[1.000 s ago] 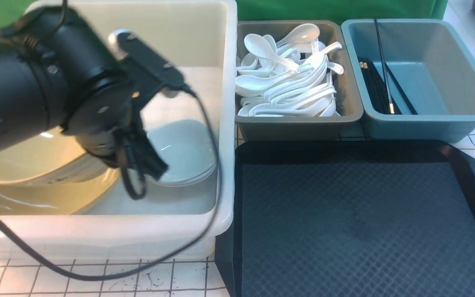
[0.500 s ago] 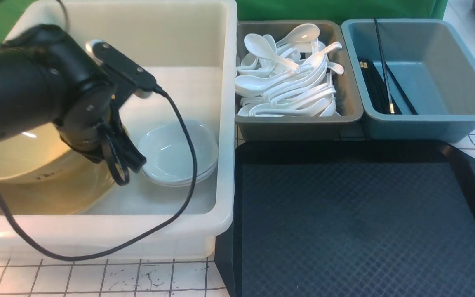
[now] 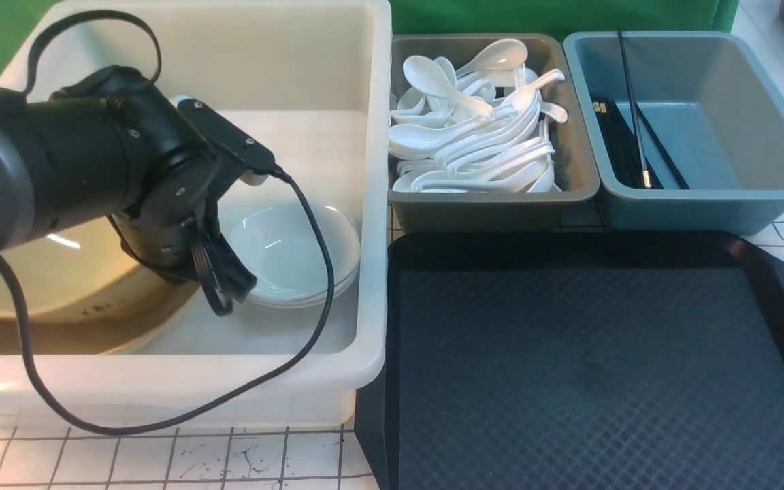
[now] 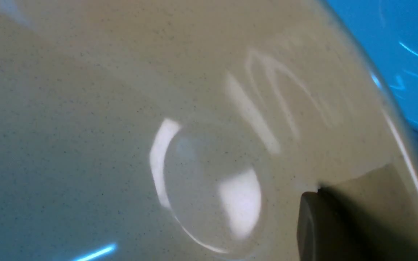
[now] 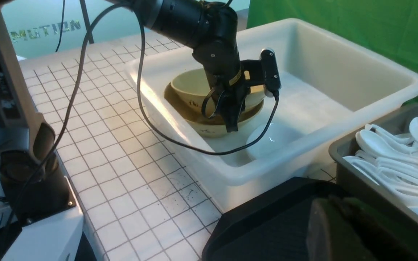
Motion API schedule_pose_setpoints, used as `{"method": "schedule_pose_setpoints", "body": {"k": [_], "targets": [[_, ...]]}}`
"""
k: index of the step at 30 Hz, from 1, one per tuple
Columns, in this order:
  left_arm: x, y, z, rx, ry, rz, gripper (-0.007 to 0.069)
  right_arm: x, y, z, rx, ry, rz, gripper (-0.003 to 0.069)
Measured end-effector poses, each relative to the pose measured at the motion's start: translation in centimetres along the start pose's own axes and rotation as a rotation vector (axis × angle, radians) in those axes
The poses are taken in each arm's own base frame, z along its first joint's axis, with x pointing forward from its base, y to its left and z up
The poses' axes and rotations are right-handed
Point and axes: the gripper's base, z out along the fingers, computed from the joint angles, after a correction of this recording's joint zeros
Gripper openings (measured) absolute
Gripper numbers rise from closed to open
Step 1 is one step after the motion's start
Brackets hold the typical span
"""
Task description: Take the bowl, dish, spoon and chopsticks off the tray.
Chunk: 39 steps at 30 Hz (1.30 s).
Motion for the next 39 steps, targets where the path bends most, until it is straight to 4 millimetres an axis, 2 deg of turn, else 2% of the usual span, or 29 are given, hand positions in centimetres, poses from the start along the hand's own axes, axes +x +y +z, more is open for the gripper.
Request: {"method": "schedule_pose_setpoints", "body": {"k": [3, 6, 8, 10, 12, 15, 18, 19, 21, 23, 24, 26, 27, 28, 29, 30, 31, 32, 35, 38, 39], "targets": [[0.1, -0.1, 0.0, 0.012, 0.006, -0.009, 0.0126, 0.0, 0.0, 0.0, 0.000, 0.001, -0.015, 0.0046], [0.2, 0.0, 0.0, 0.004, 0.022, 0.000, 0.0236, 0.0, 0.0, 0.0, 0.000, 0.001, -0.025, 0.0046], [0.2, 0.0, 0.0, -0.001, 0.029, 0.003, 0.0278, 0.0, 0.0, 0.0, 0.000, 0.001, -0.032, 0.0046], [0.4, 0.1, -0.2, -0.005, 0.038, 0.001, 0.0356, 0.0, 0.0, 0.0, 0.000, 0.001, -0.040, 0.0046], [0.5, 0.2, -0.5, -0.005, 0.038, -0.005, 0.0398, 0.0, 0.0, 0.0, 0.000, 0.001, -0.041, 0.0046], [0.8, 0.8, -2.5, 0.001, -0.012, -0.048, 0.0475, 0.0, 0.0, 0.0, 0.000, 0.001, -0.046, 0.0046], [1.2, 1.3, -4.6, 0.013, -0.073, -0.095, 0.0490, 0.0, 0.0, 0.0, 0.000, 0.001, -0.059, 0.0046], [1.3, 1.3, -4.7, 0.018, -0.077, -0.101, 0.0489, 0.0, 0.0, 0.0, 0.000, 0.000, -0.060, 0.0046], [1.7, 1.7, -6.7, 0.041, -0.145, -0.152, 0.0486, -0.1, 0.0, 0.0, 0.002, -0.010, -0.060, 0.0046], [1.9, 1.8, -7.4, 0.060, -0.173, -0.178, 0.0482, -0.1, 0.0, 0.0, 0.003, -0.016, -0.062, 0.0046], [2.0, 1.8, -8.1, 0.080, -0.197, -0.210, 0.0455, -0.2, 0.0, 0.0, 0.004, -0.023, -0.063, 0.0046], [2.1, 1.6, -8.4, 0.114, -0.207, -0.264, 0.0376, -0.3, 0.0, 0.0, 0.004, -0.027, -0.062, 0.0046], [2.1, 1.4, -8.5, 0.139, -0.203, -0.303, 0.0302, -0.3, 0.0, 0.0, 0.004, -0.028, -0.062, 0.0046], [2.1, 1.4, -8.5, 0.144, -0.203, -0.314, 0.0288, -0.3, 0.0, 0.0, 0.004, -0.028, -0.062, 0.0046], [2.0, 1.1, -8.5, 0.179, -0.198, -0.364, 0.0166, -0.3, 0.0, 0.0, 0.004, -0.027, -0.057, 0.0046], [2.0, 0.9, -8.7, 0.211, -0.200, -0.403, 0.0087, -0.2, 0.0, 0.0, 0.003, -0.022, -0.049, 0.0046], [2.1, 0.9, -8.8, 0.216, -0.202, -0.410, 0.0078, -0.2, 0.0, 0.0, 0.002, -0.018, -0.043, 0.0046], [2.1, 0.8, -9.4, 0.253, -0.223, -0.446, 0.0036, -0.1, 0.0, 0.0, 0.000, -0.006, -0.033, 0.0046], [2.6, 0.9, -12.6, 0.367, -0.370, -0.547, -0.0001, 0.5, 0.1, 0.0, -0.009, 0.050, -0.005, 0.0046], [3.8, 1.4, -16.3, 0.437, -0.534, -0.589, -0.0001, 0.8, 0.1, 0.0, -0.014, 0.091, 0.019, 0.0048], [5.2, 1.5, -18.7, 0.483, -0.650, -0.601, -0.0001, 1.0, 0.2, -0.1, -0.015, 0.113, 0.033, 0.0048]]}}
